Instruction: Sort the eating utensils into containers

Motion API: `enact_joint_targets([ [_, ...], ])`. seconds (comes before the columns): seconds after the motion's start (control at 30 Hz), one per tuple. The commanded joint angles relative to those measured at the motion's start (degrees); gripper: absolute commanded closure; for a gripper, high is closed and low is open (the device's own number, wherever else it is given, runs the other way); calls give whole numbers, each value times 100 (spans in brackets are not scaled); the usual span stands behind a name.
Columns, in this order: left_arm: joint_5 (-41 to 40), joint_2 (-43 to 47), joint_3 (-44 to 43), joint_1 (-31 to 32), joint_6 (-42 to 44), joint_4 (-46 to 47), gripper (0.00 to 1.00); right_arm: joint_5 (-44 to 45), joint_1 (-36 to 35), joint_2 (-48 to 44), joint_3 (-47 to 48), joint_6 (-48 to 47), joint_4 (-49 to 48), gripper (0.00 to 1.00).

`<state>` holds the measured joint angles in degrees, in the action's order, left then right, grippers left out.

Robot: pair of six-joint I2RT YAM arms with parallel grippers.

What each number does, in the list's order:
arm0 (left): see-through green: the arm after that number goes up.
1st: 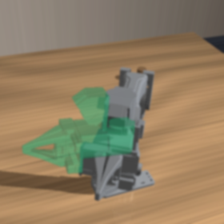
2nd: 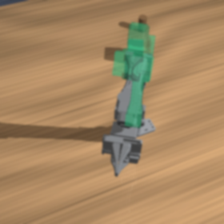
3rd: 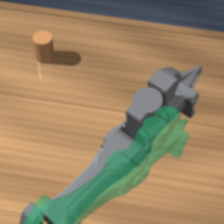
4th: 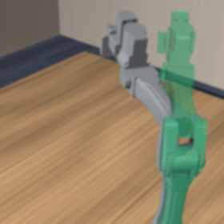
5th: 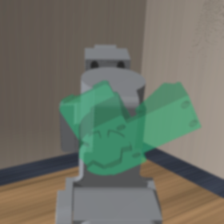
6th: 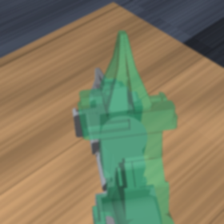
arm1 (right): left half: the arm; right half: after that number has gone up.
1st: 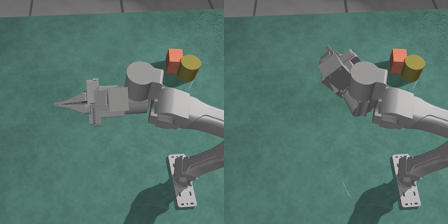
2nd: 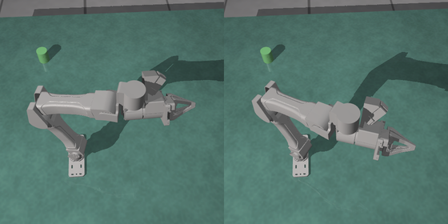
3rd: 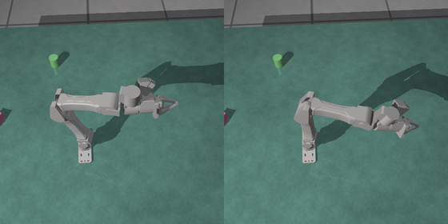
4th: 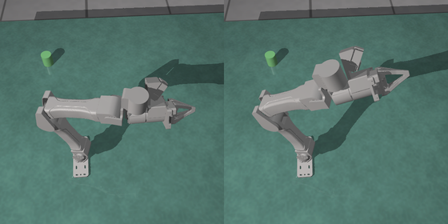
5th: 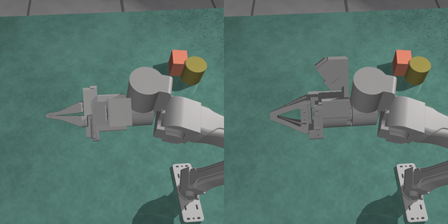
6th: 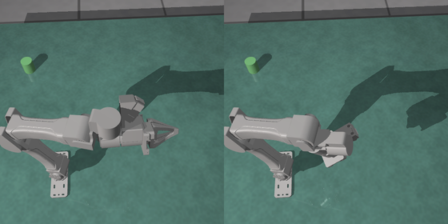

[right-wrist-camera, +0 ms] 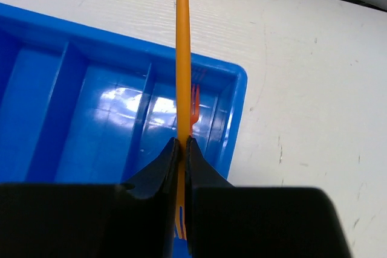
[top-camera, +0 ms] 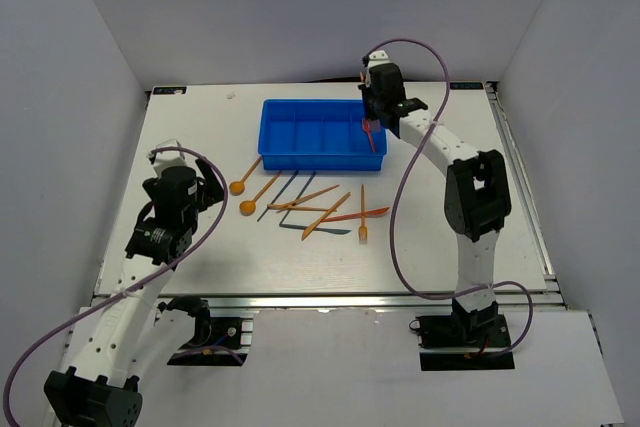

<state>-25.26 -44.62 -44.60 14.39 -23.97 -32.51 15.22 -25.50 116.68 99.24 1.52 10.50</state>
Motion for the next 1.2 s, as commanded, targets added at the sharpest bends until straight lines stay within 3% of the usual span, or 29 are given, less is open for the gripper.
enact_joint_targets([
  [0.0,-67,-64,-31,20,-3,8,2,-441,80,284,376,-433,-118,100],
  [0.23,-76,-161,-40,28,6,17,2,-529,97,794,254,-425,-505,100],
  [0.43,-32,-205,-40,20,24,17,2,-476,106,699,17,-266,-671,100],
  [0.6,-14,-205,-31,20,24,26,2,-503,106,338,-422,-187,-786,91],
  [0.63,-14,-205,-40,20,24,26,2,-503,106,111,-545,-187,-821,79],
  [0.7,-14,-205,-40,20,24,17,2,-520,106,-5,-634,-187,-830,78],
  [0.77,-14,-187,-23,20,24,17,2,-512,106,-110,-678,-187,-752,61],
  [0.8,-23,-179,-31,20,24,17,2,-503,106,-215,-722,-187,-734,47],
  [0.83,-23,-179,-23,20,24,26,2,-503,106,-277,-739,-126,-699,43],
  [1.0,-14,-170,-31,28,24,17,2,-688,89,-926,-749,163,-410,36],
  [1.17,-58,-143,-40,20,24,8,2,611,-315,-1533,-677,1024,889,36],
])
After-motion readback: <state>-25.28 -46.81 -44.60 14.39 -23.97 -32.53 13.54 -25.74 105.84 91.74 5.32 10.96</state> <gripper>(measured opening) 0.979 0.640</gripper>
